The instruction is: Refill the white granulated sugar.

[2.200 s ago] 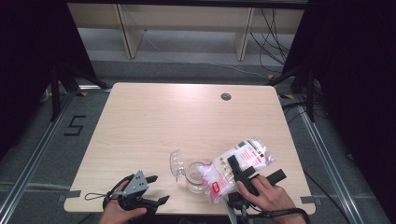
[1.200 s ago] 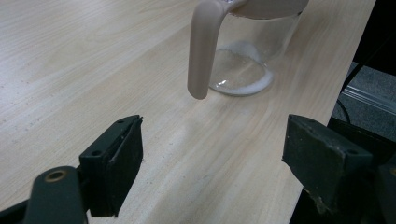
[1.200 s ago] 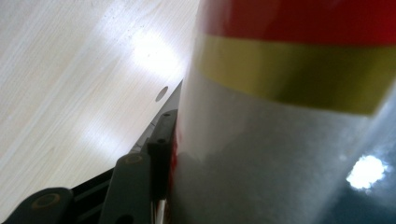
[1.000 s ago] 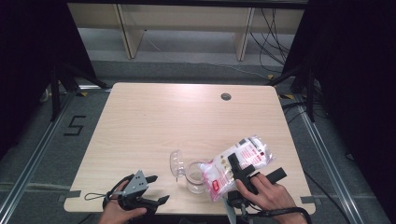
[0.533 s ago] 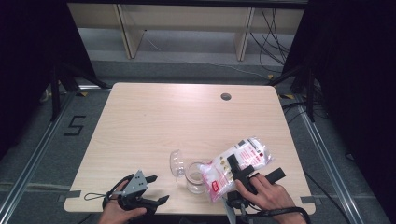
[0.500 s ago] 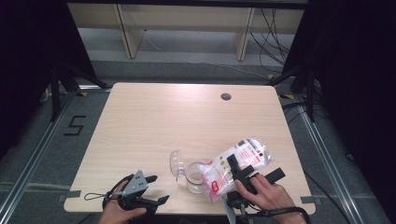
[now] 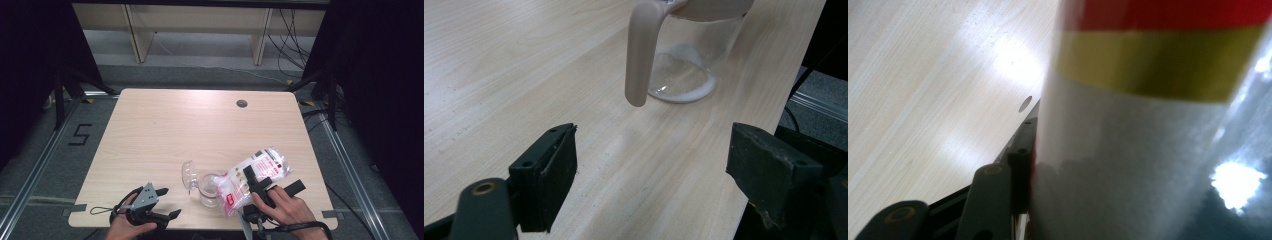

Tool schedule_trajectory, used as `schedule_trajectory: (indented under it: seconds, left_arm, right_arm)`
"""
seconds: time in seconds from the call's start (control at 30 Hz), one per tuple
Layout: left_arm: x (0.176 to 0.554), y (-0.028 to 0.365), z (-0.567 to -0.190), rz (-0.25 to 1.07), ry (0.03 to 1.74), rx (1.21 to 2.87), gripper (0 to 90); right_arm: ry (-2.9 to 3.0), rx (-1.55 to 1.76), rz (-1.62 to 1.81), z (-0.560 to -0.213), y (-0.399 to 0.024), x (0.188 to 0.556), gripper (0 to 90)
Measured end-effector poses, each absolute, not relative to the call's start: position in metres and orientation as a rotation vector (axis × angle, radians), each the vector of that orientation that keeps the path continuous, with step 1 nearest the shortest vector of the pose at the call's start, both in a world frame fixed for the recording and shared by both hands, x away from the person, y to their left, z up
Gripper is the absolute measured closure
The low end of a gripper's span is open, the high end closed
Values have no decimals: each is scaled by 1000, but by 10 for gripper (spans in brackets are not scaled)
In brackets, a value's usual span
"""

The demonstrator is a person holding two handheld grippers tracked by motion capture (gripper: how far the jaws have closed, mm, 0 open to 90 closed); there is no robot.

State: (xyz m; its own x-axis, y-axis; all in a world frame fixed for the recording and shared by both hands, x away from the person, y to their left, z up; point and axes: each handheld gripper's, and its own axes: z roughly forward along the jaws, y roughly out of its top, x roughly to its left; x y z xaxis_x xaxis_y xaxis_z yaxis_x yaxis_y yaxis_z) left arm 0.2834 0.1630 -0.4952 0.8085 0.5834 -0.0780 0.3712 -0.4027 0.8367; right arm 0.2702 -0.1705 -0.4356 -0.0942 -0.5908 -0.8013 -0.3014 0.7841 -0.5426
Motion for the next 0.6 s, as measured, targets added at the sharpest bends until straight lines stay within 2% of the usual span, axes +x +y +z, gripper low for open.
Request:
schedule_trajectory:
  seconds: [0.6]
  left_arm:
    - [283,163,-496,277,712,2036,199]
  right_arm:
    - [1710,-715,-275,-435,-169,269,562]
